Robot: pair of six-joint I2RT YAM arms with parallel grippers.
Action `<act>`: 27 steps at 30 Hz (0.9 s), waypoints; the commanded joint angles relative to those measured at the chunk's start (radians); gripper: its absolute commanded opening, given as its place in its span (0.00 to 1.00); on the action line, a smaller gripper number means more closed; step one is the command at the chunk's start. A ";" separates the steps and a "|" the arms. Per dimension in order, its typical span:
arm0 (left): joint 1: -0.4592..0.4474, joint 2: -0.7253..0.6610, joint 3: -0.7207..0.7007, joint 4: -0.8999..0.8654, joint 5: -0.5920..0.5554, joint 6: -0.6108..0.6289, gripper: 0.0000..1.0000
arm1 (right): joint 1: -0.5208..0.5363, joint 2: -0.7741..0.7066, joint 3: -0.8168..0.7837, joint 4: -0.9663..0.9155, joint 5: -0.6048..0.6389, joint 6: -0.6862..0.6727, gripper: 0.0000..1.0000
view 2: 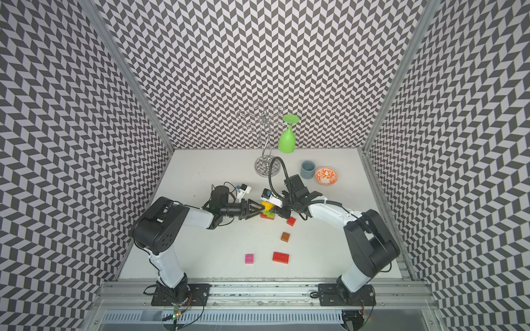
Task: Assemble the letter s with lego
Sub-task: Assemble the lego brick with the lego brick.
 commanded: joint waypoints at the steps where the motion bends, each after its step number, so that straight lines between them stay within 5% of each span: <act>1: -0.004 0.017 0.021 0.014 0.013 0.007 0.53 | 0.007 0.017 0.020 -0.006 -0.001 -0.007 0.18; 27: -0.015 0.066 0.010 0.029 0.011 0.003 0.49 | 0.008 0.022 0.022 -0.006 -0.006 0.004 0.18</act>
